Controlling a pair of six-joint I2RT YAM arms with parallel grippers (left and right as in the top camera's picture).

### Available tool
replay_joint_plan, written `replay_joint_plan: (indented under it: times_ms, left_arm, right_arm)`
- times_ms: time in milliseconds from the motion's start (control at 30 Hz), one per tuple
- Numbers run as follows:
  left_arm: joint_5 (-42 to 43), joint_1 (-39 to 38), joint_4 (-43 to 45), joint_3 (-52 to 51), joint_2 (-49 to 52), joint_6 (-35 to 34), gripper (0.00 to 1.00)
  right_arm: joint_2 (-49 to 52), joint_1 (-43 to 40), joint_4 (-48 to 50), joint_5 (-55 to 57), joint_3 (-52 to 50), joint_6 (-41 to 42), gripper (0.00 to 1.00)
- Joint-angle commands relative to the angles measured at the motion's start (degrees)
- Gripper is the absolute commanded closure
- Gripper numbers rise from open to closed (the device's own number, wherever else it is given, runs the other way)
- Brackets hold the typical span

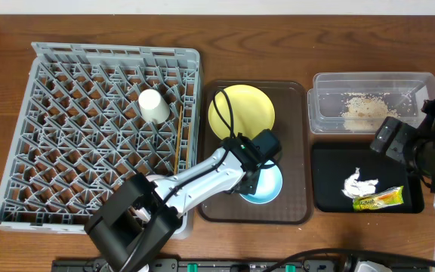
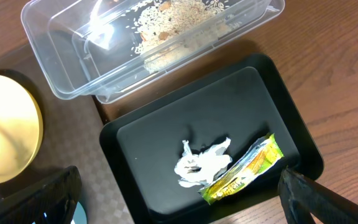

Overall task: Sort waste into correct bins and load items into the dishwasher
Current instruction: 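Grip the light-blue bowl rim with the left gripper and lift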

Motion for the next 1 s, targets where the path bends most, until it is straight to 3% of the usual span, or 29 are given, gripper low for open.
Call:
replay_joint_plan:
  times_ms: [0,100,200,233,300,333,367,433,567,833,967]
  left_arm:
    - [-1.05,0.0,0.72,1.18,-1.9,-0.15,0.81]
    - [-4.87,0.11,0.5,1.49,-5.7,-0.15,0.87]
    - [-9.2,0.09,0.31,1.49,-10.45,-0.13,0.85]
    - [-9.88,0.09,0.31,1.49,-11.78,-0.13,0.73]
    - [-9.84,0.09,-0.04,1.49,-14.69,0.07,0.4]
    - [-9.51,0.09,-0.33,1.49,-15.72,0.04,0.38]
    - [-8.44,0.09,-0.33,1.49,-16.57,0.07,0.38]
    - [-3.32,-0.11,0.5,1.49,-17.53,0.22,0.48]
    - [5.57,-2.4,2.69,1.29,-16.44,2.45,0.48]
    - [4.04,-11.28,12.41,0.79,-7.89,3.54,0.48]
    - [-5.16,-13.88,14.71,0.79,-2.95,3.52,0.48]
  right_arm:
    - [-0.11,-0.42,-0.04,0.13,0.68,-0.04,0.01]
    - [-0.11,-0.42,-0.04,0.13,0.68,-0.04,0.01]
    - [-0.11,-0.42,-0.04,0.13,0.68,-0.04,0.01]
    - [-0.11,-0.42,-0.04,0.13,0.68,-0.04,0.01]
    - [-0.11,-0.42,-0.04,0.13,0.68,-0.04,0.01]
    - [-0.11,-0.42,-0.04,0.13,0.68,-0.04,0.01]
    - [-0.11,-0.42,-0.04,0.13,0.68,-0.04,0.01]
    - [-0.11,-0.42,-0.04,0.13,0.68,-0.04,0.01]
    - [-0.11,-0.42,-0.04,0.13,0.68,-0.04,0.01]
    - [-0.11,-0.42,-0.04,0.13,0.68,-0.04,0.01]
    - [-0.11,-0.42,-0.04,0.13,0.68,-0.04,0.01]
